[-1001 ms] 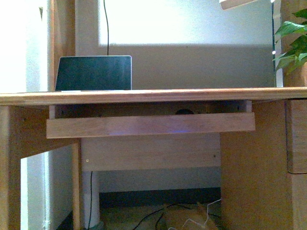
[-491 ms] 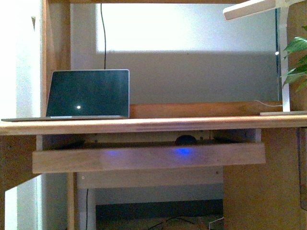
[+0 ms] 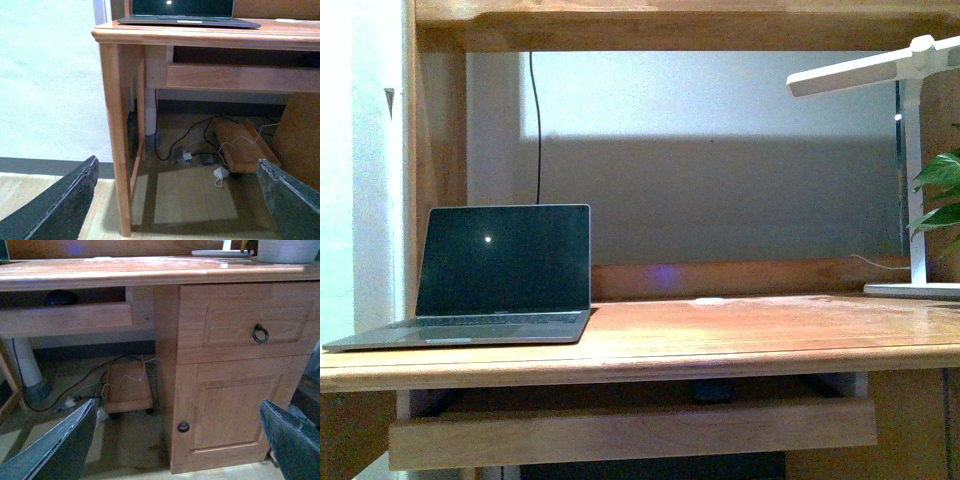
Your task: Place mouse
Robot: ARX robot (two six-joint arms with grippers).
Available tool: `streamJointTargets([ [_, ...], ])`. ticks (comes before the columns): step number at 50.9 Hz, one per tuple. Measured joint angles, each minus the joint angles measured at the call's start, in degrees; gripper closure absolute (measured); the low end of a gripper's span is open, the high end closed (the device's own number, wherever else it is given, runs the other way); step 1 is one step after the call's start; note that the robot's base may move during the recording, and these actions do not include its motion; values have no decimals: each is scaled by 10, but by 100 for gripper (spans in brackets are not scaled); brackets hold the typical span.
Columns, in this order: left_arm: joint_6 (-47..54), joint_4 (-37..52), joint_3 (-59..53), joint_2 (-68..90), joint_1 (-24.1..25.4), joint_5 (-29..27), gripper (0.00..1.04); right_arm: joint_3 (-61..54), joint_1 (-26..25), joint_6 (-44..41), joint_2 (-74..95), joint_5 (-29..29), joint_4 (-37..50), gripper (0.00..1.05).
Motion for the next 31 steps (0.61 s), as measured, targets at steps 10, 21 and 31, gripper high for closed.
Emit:
streamJointTargets([
  [10, 0, 0, 0, 0, 0, 0, 8, 0, 0, 0, 0, 0, 0, 7],
  [21, -79, -42, 13, 46, 3, -22, 8, 0, 0, 0, 0, 0, 0, 7],
  [31, -33, 168, 52, 301, 101, 61, 8, 0, 0, 0, 0, 0, 0, 7],
])
